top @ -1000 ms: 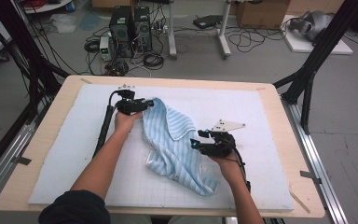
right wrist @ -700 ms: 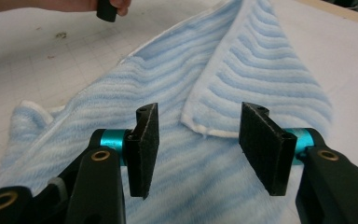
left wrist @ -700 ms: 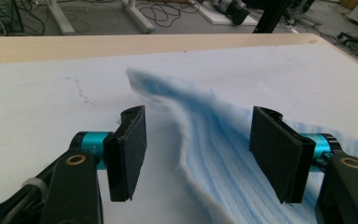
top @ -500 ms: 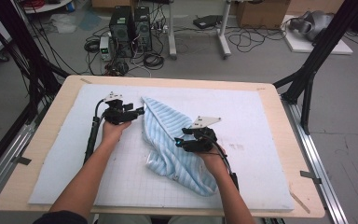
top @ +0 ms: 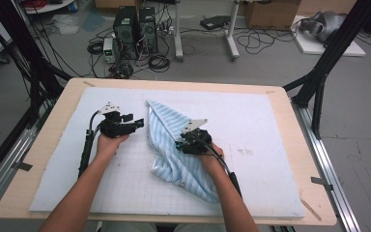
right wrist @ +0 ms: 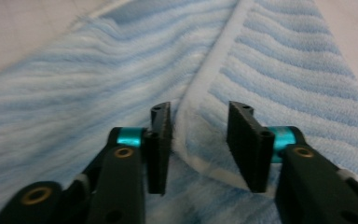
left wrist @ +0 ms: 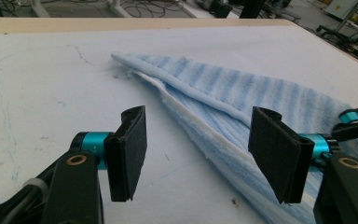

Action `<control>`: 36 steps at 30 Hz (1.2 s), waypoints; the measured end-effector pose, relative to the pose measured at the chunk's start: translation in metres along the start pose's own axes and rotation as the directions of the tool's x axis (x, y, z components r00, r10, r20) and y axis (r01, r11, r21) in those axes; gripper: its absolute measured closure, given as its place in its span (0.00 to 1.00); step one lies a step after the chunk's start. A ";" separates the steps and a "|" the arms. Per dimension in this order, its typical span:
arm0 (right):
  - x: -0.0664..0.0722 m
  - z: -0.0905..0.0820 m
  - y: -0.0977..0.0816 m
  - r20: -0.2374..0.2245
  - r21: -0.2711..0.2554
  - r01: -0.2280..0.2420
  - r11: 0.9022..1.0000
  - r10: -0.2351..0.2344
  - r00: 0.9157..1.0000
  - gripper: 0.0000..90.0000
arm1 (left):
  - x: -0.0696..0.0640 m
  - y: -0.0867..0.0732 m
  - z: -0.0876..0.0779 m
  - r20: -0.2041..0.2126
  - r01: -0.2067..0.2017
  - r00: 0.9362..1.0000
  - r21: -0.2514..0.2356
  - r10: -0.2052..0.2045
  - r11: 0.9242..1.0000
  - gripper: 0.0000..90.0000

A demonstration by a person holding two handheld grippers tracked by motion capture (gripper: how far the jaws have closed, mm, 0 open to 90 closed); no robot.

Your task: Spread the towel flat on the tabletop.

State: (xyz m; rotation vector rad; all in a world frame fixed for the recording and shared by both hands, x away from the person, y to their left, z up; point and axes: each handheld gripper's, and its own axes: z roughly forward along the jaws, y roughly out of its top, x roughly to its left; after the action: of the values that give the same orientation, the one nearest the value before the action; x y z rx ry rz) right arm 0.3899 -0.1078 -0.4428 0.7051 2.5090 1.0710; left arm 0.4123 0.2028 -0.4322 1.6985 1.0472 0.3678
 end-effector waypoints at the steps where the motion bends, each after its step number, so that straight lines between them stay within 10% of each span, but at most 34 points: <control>1: -0.001 0.002 0.000 0.003 0.003 -0.005 1.000 0.005 1.000 0.75 | -0.001 0.000 -0.001 0.001 -0.006 1.000 -0.002 0.006 1.000 0.42; 4: -0.006 0.001 0.002 0.018 0.007 0.006 1.000 -0.006 1.000 0.92 | -0.004 -0.002 -0.003 0.007 -0.008 1.000 0.000 0.008 1.000 0.42; 10: -0.034 -0.011 0.007 0.076 -0.065 -0.074 0.995 0.079 0.994 0.93 | -0.009 -0.007 -0.003 0.021 -0.005 1.000 0.014 0.005 1.000 0.42; 19: -0.095 -0.022 0.017 0.195 -0.107 -0.224 0.969 0.242 0.951 0.93 | -0.019 -0.007 -0.005 0.047 -0.048 0.998 0.051 0.045 0.998 0.42; 23: -0.111 -0.025 0.019 0.275 -0.119 -0.283 0.952 0.306 0.911 0.93 | -0.020 -0.006 -0.008 0.056 -0.045 0.998 0.054 0.042 0.998 0.42; 29: -0.123 -0.033 0.013 0.420 -0.170 -0.368 0.914 0.405 0.812 0.83 | -0.025 -0.005 -0.010 0.078 -0.049 0.996 0.060 0.044 0.997 0.42; 31: -0.122 -0.034 0.009 0.395 -0.180 -0.403 0.897 0.441 0.806 0.74 | -0.028 -0.005 -0.009 0.089 -0.050 0.995 0.067 0.043 0.997 0.42; 36: -0.114 -0.044 0.001 0.339 -0.206 -0.398 0.894 0.447 0.828 0.58 | -0.034 -0.009 -0.005 0.128 -0.048 0.991 0.103 0.035 0.994 0.41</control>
State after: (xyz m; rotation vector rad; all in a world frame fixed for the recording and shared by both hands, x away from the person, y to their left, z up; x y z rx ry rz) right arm 0.4639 -0.1958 -0.4013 1.3360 1.9786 1.0905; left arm 0.3859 0.1794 -0.4297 1.8161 0.9537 0.2316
